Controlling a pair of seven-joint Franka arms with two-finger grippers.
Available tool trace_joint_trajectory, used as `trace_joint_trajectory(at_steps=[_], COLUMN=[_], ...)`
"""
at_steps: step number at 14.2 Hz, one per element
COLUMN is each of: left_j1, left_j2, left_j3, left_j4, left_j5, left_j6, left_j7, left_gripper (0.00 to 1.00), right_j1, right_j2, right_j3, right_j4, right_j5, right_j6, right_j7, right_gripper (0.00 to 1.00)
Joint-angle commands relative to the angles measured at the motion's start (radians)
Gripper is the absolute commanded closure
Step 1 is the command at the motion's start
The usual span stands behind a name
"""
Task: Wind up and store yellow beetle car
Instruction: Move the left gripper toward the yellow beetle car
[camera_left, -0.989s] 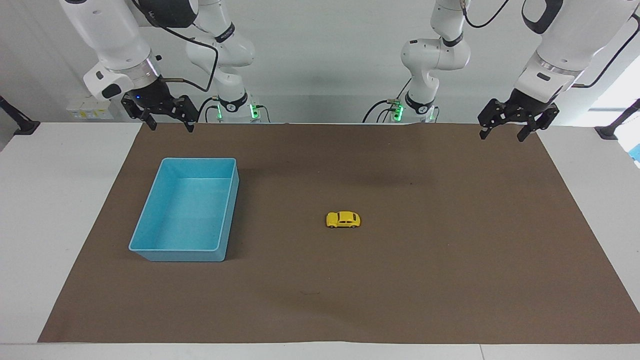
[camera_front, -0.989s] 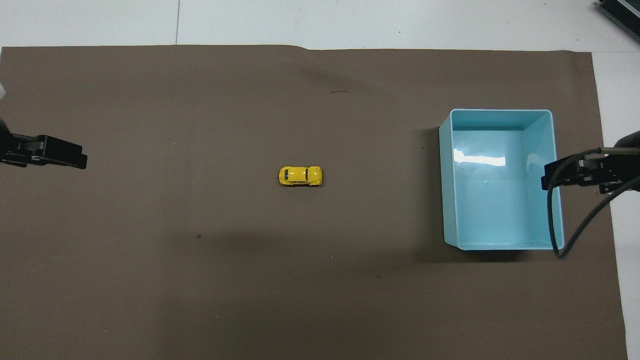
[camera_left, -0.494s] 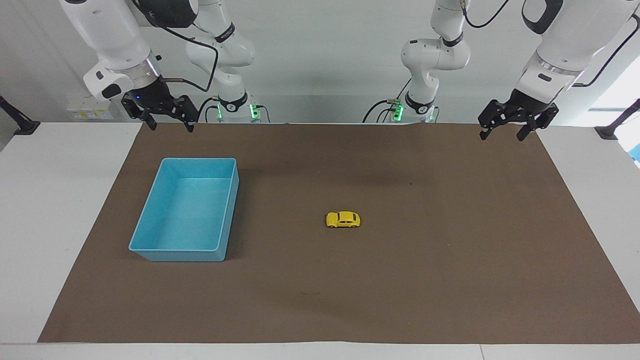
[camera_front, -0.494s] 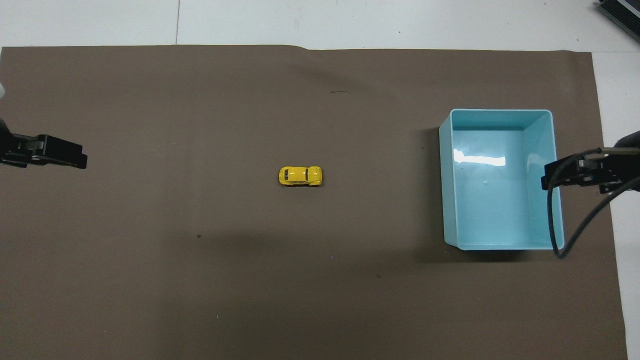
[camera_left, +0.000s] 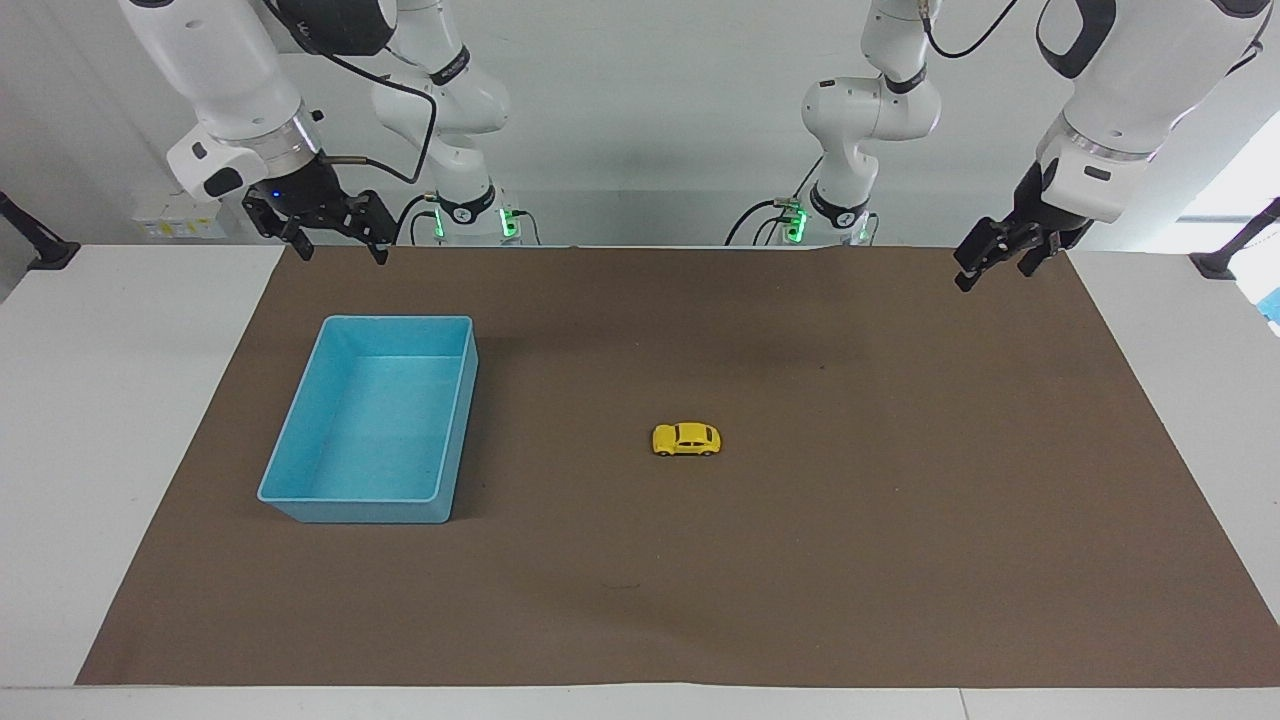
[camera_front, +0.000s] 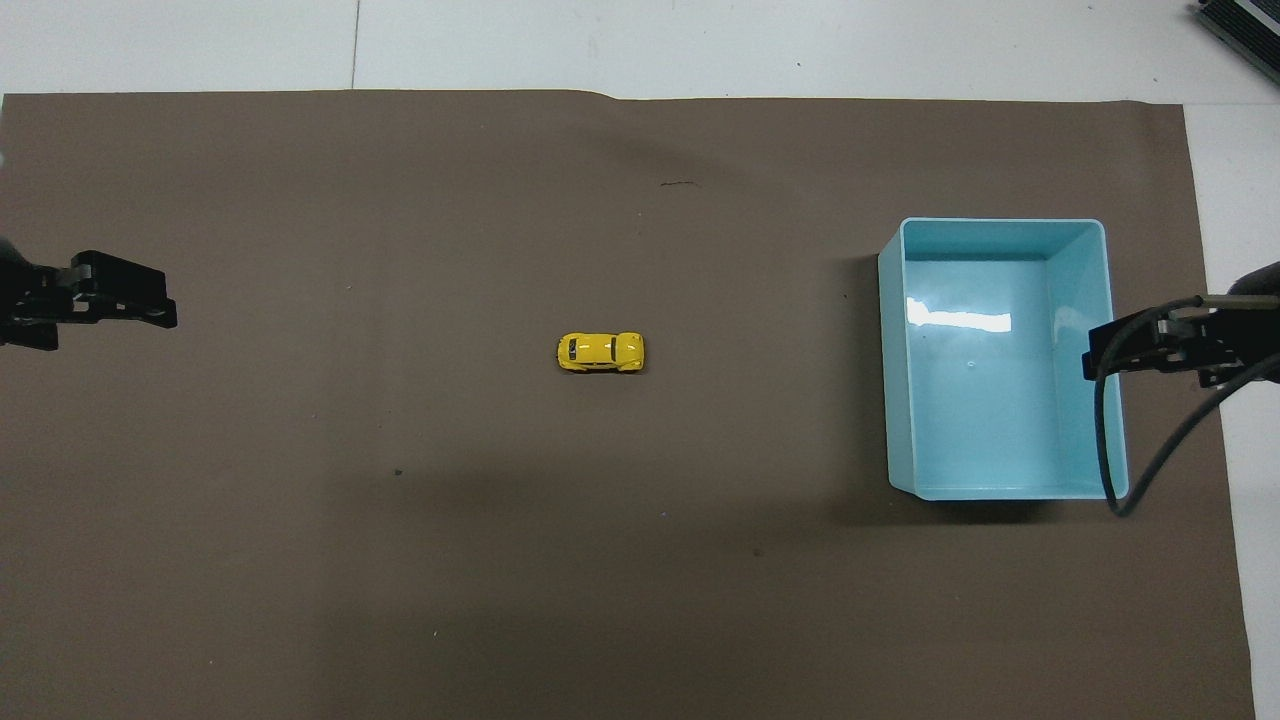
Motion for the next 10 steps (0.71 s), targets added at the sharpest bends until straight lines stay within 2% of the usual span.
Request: trace_joint_trajectory(at_steps=[1, 10], left_j1=[-0.014, -0.015], left_j2=[-0.026, -0.016], left_j3=[0.003, 0.001], left_j4=[-0.045, -0.061], left_j5=[0.001, -0.068], left_j6=[0.017, 0.057], left_j7=[-0.153, -0.722], left_gripper=[0.0, 0.0], right_j1=[-0.005, -0.005], right_j2=[-0.011, -0.011], right_j3=[0.001, 0.001], right_j4=[-0.01, -0.01], right_j5=[0.006, 0.006], right_j6=[0.0, 0.0], right_j7=[-0.022, -0.021], right_gripper=[0.0, 0.0])
